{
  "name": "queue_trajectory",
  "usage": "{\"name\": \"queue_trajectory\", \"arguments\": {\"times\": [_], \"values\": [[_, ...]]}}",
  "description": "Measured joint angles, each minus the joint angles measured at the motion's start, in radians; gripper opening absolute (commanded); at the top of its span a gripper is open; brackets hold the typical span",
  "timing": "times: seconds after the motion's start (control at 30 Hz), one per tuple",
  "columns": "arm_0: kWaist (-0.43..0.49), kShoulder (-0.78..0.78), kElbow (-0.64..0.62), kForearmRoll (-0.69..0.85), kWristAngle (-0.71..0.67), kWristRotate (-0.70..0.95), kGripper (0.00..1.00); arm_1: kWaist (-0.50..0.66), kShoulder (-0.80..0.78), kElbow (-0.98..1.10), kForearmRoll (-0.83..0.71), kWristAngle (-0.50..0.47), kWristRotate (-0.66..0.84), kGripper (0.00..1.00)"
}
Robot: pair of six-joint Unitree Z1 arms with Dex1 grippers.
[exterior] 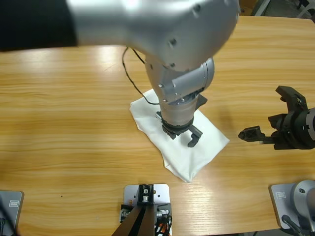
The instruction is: Fold clothes
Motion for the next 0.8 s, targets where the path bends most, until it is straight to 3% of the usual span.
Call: {"name": "queue_trajectory", "arguments": {"times": [0.23, 0.33, 0.63, 0.8], "values": [[0.012, 0.024, -0.026, 0.029, 0.071, 0.018, 1.000, 0.000, 0.000, 0.000, 0.000, 0.005, 0.000, 1.000], [0.078, 0.026, -0.033, 0.038, 0.142, 0.018, 1.000, 0.000, -0.003, 0.000, 0.000, 0.006, 0.000, 1.000], [0.583, 0.104, -0.211, 0.044, 0.211, 0.075, 1.000, 0.001, -0.014, 0.000, 0.000, 0.029, 0.000, 1.000], [0.775, 0.199, -0.416, 0.129, 0.213, 0.081, 1.000, 0.001, -0.010, 0.000, 0.000, 0.037, -0.002, 1.000]]}}
